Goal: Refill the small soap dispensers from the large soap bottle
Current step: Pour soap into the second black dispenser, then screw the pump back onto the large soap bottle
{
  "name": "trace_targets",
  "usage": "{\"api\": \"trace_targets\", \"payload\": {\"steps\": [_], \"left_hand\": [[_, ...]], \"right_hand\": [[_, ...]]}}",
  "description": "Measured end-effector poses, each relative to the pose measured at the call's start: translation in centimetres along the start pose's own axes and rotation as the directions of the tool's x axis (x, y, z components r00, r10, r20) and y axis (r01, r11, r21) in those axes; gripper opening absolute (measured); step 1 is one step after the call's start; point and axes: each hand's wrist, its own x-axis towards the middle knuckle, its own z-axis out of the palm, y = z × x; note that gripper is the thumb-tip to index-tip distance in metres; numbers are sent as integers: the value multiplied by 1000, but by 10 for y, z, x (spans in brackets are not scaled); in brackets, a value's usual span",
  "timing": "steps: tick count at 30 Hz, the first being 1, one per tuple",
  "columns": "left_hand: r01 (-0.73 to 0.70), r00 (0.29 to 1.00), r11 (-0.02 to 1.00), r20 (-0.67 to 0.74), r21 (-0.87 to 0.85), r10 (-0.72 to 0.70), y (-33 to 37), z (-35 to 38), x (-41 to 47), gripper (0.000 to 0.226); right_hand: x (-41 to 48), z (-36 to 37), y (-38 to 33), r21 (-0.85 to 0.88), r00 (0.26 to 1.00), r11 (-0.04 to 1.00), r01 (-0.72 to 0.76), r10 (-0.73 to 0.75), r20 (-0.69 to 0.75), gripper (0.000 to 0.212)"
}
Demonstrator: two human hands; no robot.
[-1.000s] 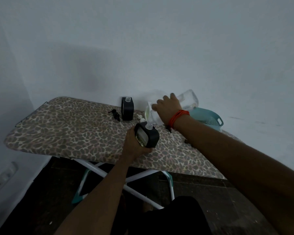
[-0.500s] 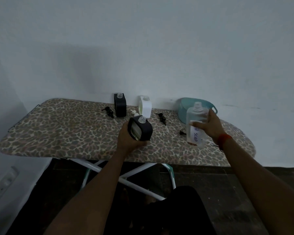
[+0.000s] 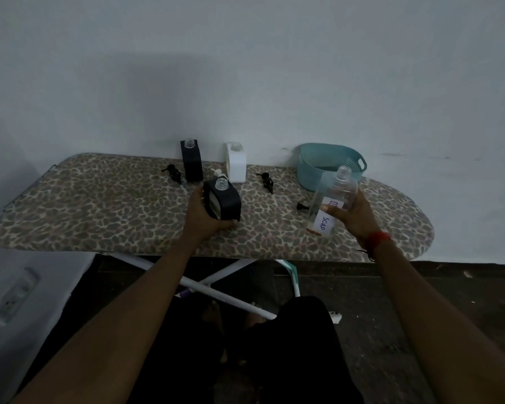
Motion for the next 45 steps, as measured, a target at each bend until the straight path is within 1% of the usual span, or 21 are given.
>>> {"api": "trace_targets", "payload": {"steps": [2,5,7,10,15,19,22,27,30,36,45], "left_hand": [[9,1000,1000,2,17,-9,2,1,4,120],[-33,999,999,-17,38,34,12,10,9,116],[-61,998,998,-25,35,62,25,22,16,113],[-78,997,995,1,64,78,50,50,35,113],[-41,998,992,57,120,34,89,107,79,112],[23,994,979,100,201,-44,104,140,111,113],[28,989,964,130,266,-65,105,153,131,110],[17,982,956,175,292,-71,101,172,150,112],[16,980,954,186,301,-75,95,179,155,114],[61,986,952,130,300,-104,82,178,153,117],[80,978,965,167,252,-125,82,177,148,114]], "right_hand": [[2,0,4,-4,1000,1000,13,-13,2,60],[5,-1,11,2,1000,1000,10,-10,14,60],[6,-2,13,11,1000,1000,18,-18,22,59],[6,-2,15,23,999,1000,21,-22,25,56],[7,-3,19,17,999,999,30,-30,17,54],[9,-6,25,33,999,999,24,-25,43,54],[11,-6,30,56,998,998,37,-39,43,59],[17,-8,39,74,995,996,45,-51,81,59],[19,-9,42,91,995,995,41,-49,90,63],[18,-8,45,111,996,993,28,-37,85,63],[16,-7,44,97,996,995,17,-25,88,60]]}}
